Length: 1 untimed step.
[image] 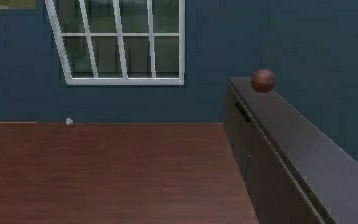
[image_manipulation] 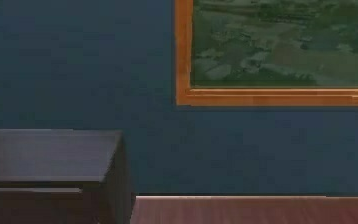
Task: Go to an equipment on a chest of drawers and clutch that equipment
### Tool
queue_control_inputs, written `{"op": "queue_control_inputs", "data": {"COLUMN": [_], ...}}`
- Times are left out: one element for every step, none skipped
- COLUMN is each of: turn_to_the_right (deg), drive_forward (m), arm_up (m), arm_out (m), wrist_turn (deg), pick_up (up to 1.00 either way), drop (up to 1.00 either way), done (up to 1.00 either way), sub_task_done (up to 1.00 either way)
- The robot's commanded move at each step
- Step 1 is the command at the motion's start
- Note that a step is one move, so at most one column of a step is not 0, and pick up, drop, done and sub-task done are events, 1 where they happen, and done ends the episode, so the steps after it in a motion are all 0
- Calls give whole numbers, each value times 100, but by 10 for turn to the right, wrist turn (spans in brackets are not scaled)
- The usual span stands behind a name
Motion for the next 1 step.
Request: {"op": "queue_control_inputs", "data": {"turn_to_the_right": [0], "drive_forward": [100], "arm_up": [0], "arm_out": [0], "wrist_turn": [0], "pick_up": [0], "drop": [0], "done": [0], "sub_task_done": [0]}}
